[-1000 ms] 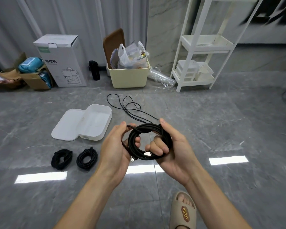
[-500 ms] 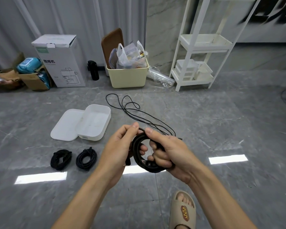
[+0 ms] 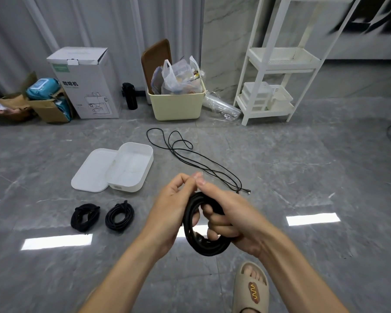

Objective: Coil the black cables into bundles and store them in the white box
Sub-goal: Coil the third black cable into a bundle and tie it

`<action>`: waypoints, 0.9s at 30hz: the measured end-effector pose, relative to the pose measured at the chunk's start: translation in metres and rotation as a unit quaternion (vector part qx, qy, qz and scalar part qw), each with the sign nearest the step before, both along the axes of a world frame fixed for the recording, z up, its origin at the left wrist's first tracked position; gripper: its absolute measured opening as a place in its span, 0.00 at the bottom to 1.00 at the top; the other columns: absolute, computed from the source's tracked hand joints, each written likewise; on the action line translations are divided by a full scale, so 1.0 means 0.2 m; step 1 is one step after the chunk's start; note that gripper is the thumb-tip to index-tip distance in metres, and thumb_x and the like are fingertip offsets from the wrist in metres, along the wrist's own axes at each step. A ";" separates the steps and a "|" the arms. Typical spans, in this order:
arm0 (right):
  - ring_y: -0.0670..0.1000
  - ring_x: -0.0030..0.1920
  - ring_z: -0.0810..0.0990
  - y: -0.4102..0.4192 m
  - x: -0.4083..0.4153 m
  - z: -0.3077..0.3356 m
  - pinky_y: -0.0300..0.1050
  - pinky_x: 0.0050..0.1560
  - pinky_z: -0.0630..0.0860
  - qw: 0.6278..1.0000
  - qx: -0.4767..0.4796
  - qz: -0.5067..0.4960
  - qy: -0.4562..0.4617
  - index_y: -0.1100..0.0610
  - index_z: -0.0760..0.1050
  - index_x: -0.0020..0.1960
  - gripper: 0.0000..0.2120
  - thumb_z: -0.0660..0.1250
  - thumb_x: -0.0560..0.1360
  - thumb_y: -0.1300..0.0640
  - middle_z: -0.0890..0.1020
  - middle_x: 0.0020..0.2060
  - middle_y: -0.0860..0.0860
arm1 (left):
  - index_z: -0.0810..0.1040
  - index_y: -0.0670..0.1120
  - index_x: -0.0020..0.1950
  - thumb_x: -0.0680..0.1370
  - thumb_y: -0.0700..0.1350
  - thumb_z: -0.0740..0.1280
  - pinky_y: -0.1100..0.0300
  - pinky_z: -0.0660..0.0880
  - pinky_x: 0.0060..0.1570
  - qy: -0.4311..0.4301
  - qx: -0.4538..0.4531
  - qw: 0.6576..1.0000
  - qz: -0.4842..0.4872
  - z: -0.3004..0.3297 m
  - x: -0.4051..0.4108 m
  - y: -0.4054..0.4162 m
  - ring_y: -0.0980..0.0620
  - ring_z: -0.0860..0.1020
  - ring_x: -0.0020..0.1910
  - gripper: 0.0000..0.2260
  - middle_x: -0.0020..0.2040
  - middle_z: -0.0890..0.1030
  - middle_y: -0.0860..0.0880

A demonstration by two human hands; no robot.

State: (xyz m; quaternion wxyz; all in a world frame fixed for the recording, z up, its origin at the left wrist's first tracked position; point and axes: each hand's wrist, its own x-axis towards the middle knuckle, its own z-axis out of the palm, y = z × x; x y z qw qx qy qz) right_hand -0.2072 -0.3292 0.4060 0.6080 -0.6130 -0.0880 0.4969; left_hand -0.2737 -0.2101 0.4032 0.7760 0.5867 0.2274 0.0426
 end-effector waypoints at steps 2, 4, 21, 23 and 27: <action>0.45 0.19 0.55 0.01 -0.01 0.00 0.38 0.24 0.66 0.999 0.012 -0.037 -0.011 0.51 0.68 0.27 0.26 0.67 0.74 0.35 0.62 0.19 0.46 | 0.74 0.46 0.41 0.80 0.54 0.65 0.66 0.66 0.22 0.003 -0.011 1.000 0.005 0.00 0.00 0.01 0.53 0.69 0.23 0.14 0.32 0.77 0.43; 0.45 0.19 0.55 0.02 -0.01 0.00 0.37 0.23 0.63 0.997 0.030 -0.070 -0.014 0.51 0.67 0.26 0.25 0.67 0.75 0.38 0.66 0.19 0.46 | 0.77 0.46 0.44 0.81 0.52 0.64 0.66 0.70 0.25 0.006 -0.039 0.999 0.011 0.00 -0.01 0.02 0.54 0.73 0.25 0.12 0.33 0.78 0.46; 0.46 0.19 0.59 0.02 0.01 -0.03 0.37 0.22 0.63 0.977 0.052 -0.200 -0.058 0.53 0.67 0.28 0.24 0.68 0.76 0.42 0.63 0.19 0.48 | 0.82 0.63 0.50 0.67 0.60 0.69 0.67 0.74 0.55 -0.004 0.189 0.974 -0.128 -0.02 -0.05 0.01 0.59 0.80 0.54 0.12 0.53 0.82 0.55; 0.46 0.18 0.59 0.02 0.01 -0.03 0.37 0.22 0.64 0.978 0.053 -0.190 -0.063 0.54 0.67 0.29 0.24 0.68 0.74 0.39 0.61 0.18 0.47 | 0.83 0.59 0.47 0.67 0.51 0.69 0.64 0.76 0.55 0.010 0.196 0.974 -0.116 -0.03 -0.04 0.01 0.57 0.81 0.53 0.10 0.50 0.83 0.52; 0.46 0.17 0.59 0.03 0.01 -0.03 0.38 0.22 0.65 0.979 0.074 -0.183 -0.058 0.54 0.66 0.29 0.24 0.70 0.67 0.36 0.60 0.18 0.48 | 0.82 0.48 0.47 0.70 0.43 0.66 0.64 0.76 0.52 0.006 0.146 0.982 -0.122 -0.03 -0.05 0.02 0.51 0.82 0.47 0.09 0.40 0.86 0.47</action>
